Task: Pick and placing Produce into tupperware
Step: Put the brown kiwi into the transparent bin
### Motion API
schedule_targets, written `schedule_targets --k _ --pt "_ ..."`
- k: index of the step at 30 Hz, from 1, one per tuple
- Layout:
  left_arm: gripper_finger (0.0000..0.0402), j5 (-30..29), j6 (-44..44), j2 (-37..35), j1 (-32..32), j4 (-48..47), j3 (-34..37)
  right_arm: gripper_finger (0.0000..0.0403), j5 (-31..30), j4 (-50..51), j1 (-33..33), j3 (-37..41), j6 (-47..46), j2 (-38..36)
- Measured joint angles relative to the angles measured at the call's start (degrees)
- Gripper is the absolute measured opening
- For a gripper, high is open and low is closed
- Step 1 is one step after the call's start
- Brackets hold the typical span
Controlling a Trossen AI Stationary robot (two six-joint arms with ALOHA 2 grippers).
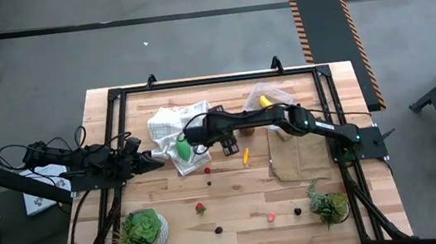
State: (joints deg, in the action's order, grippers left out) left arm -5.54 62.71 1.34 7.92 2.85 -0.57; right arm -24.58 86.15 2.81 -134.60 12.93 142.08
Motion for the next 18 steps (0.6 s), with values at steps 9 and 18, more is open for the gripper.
schedule_targets --k 9,18 --pt "0.0003 0.02 -0.01 0.01 0.01 -0.02 0.01 0.0231 8.75 2.24 -0.09 -0.17 -10.25 -2.95" --pt "0.0003 0.02 -0.01 0.00 0.00 0.00 -0.01 0.0202 9.51 2.32 2.29 -0.40 -19.53 -9.89"
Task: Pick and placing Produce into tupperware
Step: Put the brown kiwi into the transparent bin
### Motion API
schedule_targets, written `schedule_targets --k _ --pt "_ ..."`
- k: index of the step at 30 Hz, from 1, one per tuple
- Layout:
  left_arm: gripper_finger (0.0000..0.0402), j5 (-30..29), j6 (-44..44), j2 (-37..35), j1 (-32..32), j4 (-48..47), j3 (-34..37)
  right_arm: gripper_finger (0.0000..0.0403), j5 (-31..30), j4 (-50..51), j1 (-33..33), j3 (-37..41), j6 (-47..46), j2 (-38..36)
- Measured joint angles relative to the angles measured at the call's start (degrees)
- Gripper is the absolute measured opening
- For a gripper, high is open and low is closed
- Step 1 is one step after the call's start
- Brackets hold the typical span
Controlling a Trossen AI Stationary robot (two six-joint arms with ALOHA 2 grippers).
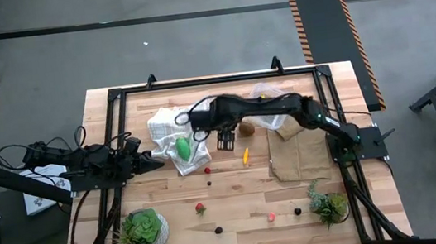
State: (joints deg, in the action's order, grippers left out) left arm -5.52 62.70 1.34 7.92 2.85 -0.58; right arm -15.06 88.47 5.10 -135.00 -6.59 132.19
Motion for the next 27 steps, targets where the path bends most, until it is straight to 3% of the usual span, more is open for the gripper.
schedule_targets --k 7,11,16,19,22,27 --pt "0.0003 0.00 0.00 0.00 0.00 0.00 0.00 0.0200 2.25 -0.12 1.25 0.10 -8.88 -8.05" --pt "0.0003 0.00 0.02 0.00 -0.01 0.00 0.00 0.0200 3.69 -0.39 0.74 4.60 -12.19 -14.00" --pt "0.0003 0.00 0.00 0.02 0.00 0.00 0.00 0.0200 4.64 -5.27 -0.77 22.76 -16.37 -24.95" --pt "0.0003 0.00 0.00 0.01 -0.02 0.00 0.00 0.0200 10.92 -14.95 -1.90 37.88 -21.82 -32.65" --pt "0.0003 0.00 0.02 0.01 -0.01 0.00 0.01 0.0200 15.66 -25.40 -3.47 50.64 -30.26 -40.19" --pt "0.0003 0.00 0.02 0.02 -0.02 0.00 0.00 0.0200 14.29 -31.32 -8.07 63.51 -46.26 -51.56"
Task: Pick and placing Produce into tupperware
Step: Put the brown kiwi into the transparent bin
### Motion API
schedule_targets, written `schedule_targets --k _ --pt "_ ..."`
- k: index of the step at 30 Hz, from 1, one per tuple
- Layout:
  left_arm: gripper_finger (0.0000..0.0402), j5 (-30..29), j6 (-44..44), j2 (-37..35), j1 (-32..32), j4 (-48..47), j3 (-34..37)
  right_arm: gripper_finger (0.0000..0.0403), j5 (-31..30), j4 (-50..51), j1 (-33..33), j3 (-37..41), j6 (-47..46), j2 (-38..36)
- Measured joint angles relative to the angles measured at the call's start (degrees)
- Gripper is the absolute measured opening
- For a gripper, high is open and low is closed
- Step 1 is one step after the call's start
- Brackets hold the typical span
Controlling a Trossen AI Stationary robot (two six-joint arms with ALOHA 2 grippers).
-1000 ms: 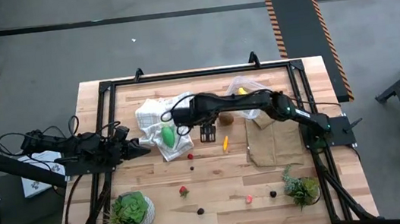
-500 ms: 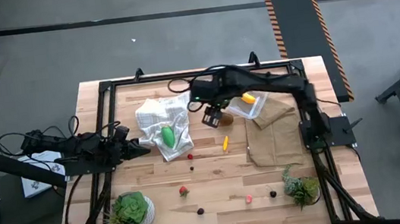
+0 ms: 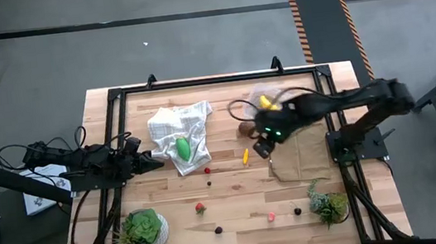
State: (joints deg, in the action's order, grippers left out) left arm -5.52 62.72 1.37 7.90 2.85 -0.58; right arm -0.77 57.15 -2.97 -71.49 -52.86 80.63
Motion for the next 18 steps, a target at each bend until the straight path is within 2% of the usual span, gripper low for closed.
schedule_targets --k 5,10,14,18 --pt "0.0003 -0.02 0.00 -0.02 0.00 0.00 0.00 0.0200 -2.88 -6.13 -5.62 7.49 -13.96 -8.19" --pt "0.0003 0.00 -0.02 -0.02 0.00 0.00 0.02 0.0200 -9.62 -7.17 -9.86 10.95 -26.11 -10.79" --pt "0.0003 0.00 -0.01 -0.01 0.02 0.00 0.00 0.0200 -13.94 -6.24 -11.34 13.00 -28.69 -10.59" --pt "0.0003 -0.01 -0.01 -0.01 0.01 0.00 0.00 0.0200 -15.11 -5.54 -11.41 14.76 -29.25 -10.60"
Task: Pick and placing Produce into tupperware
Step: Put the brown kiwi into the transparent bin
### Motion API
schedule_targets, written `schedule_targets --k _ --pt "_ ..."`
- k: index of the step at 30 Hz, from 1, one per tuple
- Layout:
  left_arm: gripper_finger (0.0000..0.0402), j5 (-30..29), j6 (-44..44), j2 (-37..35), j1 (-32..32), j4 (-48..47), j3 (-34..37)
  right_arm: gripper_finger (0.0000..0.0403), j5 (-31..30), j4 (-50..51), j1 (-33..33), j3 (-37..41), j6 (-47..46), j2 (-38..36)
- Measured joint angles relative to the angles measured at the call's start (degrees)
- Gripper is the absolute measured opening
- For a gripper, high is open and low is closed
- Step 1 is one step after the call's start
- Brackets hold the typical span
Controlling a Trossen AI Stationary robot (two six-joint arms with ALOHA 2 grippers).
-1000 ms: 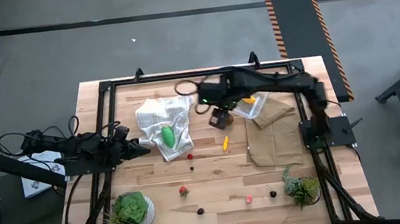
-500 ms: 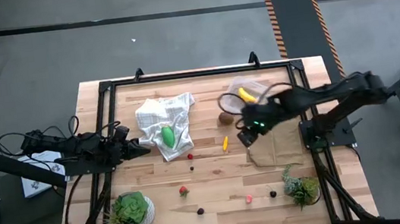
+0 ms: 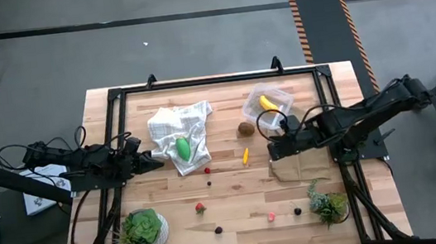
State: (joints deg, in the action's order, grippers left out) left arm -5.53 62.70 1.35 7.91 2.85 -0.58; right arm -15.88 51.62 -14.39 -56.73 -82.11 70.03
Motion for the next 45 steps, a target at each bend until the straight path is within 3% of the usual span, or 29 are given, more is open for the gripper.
schedule_targets --k 18,22,25,31,37,45 --pt "0.0003 -8.34 1.47 0.04 -0.03 2.68 0.02 0.0200 -0.24 0.63 -3.72 0.44 -5.09 -0.06" --pt "0.0003 -5.62 -9.23 0.04 -0.03 9.20 -1.89 0.0200 -0.26 0.15 -3.79 0.32 -5.05 -0.06" --pt "0.0003 -4.89 -18.34 1.44 -0.03 3.66 -7.79 0.0200 -0.40 -0.35 -3.79 0.22 -4.43 -0.06" --pt "0.0003 -8.51 -36.39 12.71 -0.03 -15.05 -23.48 0.0200 -0.46 -0.24 -3.79 0.20 -3.72 -0.06" --pt "0.0012 -8.82 -52.58 29.09 -0.08 -19.41 -33.71 0.0200 -0.46 -0.26 -3.79 0.17 -2.60 -0.06" --pt "0.0132 -8.60 -52.30 49.22 -5.17 -17.18 -38.15 0.0200 -1.57 -1.41 -4.21 0.13 -1.40 -0.06"
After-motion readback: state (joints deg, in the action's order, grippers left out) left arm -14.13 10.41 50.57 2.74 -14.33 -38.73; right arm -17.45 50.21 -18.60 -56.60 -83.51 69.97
